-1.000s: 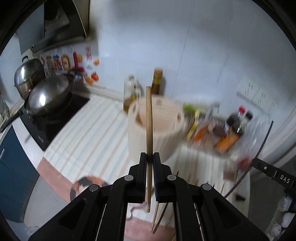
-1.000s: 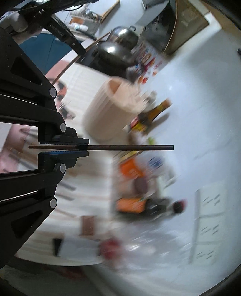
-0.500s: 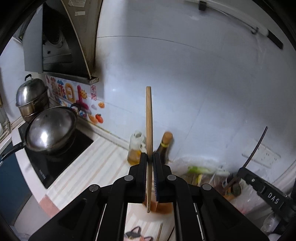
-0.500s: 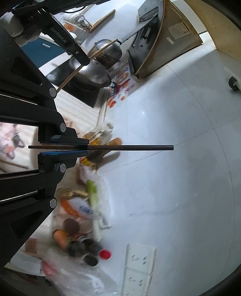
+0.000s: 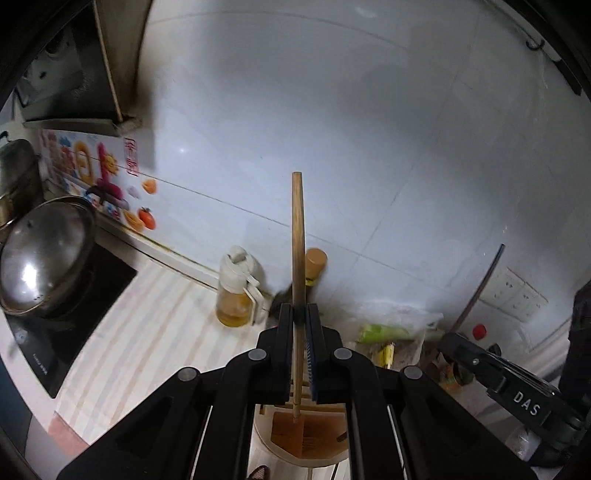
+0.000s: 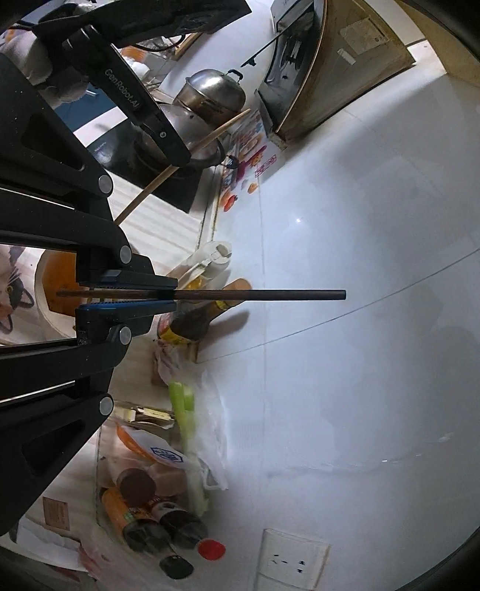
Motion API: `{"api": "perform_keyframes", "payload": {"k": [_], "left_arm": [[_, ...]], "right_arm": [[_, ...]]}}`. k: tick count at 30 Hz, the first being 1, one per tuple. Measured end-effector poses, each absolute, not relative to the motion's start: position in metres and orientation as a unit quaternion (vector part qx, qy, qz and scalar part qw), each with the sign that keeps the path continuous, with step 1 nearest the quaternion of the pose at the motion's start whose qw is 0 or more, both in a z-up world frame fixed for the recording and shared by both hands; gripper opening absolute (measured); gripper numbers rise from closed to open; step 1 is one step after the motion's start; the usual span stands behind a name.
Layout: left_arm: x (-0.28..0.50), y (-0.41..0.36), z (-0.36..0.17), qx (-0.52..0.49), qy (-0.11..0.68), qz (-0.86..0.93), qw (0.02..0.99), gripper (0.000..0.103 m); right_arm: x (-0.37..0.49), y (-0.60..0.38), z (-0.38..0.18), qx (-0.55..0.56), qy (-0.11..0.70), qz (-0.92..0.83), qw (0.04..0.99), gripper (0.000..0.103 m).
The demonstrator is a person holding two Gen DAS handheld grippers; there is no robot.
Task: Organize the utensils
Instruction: 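Lower both chopsticks into the holder and open both tools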
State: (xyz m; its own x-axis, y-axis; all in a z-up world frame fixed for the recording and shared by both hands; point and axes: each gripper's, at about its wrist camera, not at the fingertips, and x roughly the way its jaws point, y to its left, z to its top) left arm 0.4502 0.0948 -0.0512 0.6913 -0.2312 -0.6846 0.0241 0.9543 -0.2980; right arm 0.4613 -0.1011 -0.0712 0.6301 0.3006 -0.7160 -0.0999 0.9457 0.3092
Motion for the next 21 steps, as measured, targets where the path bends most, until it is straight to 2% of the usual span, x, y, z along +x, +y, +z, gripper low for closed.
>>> {"api": "perform_keyframes", "payload": {"k": [8,21], "left_arm": [[0.446,0.085,-0.074,-0.121,0.421,-0.106,0.893,0.004],[0.452,0.081,-0.104,-0.108,0.458,-0.133,0.872,0.004]], "right_arm": [[0.466,-0.096,-0.100,0.117,0.439,0.116,0.883,0.005],[0.469,-0.082,-0.116,0.095,0.455,0.128,0.876,0.005]]}}
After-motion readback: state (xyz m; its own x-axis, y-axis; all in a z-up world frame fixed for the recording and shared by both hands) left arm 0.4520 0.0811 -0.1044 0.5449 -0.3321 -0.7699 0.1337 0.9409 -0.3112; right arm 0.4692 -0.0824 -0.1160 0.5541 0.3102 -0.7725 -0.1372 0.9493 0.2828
